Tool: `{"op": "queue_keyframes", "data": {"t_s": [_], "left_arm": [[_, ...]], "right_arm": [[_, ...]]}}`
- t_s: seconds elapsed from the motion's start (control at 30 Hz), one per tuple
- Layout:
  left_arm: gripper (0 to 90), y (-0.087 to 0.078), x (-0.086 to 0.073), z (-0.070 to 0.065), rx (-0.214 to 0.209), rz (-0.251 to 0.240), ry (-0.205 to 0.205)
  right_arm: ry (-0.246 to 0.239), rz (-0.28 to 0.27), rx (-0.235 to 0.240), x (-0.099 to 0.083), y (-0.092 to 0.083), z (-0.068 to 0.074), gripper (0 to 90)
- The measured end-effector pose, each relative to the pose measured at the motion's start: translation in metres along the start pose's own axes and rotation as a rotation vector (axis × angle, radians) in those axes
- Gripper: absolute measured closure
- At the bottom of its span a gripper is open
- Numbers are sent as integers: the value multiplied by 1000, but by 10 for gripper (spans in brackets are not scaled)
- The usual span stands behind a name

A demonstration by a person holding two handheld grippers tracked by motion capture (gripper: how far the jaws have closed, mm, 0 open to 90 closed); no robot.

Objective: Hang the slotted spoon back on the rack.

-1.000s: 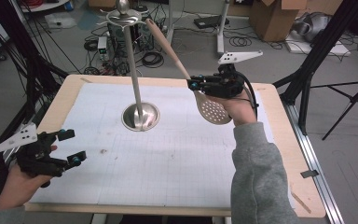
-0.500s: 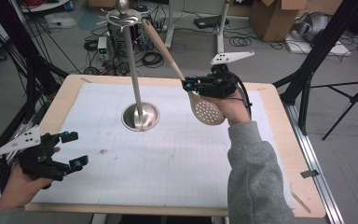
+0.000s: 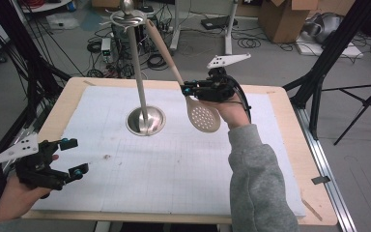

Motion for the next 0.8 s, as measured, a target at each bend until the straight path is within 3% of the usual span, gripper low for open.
{"op": "queue_keyframes", "data": {"t_s": [0.8], "left_arm": [[20,-5,-2,2,12,4,0]], "right_arm": [[-17,37,-5,-9,33,3,780]]}}
Point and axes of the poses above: each handheld gripper's, and its own axes: y roughly forward along the jaws, x roughly out of its top, z roughly to its left, the point moved 7 cm from there along y, roughly forward along the jaws, and after that the axes turned 15 degrees about -z, right-handed, at the moved point
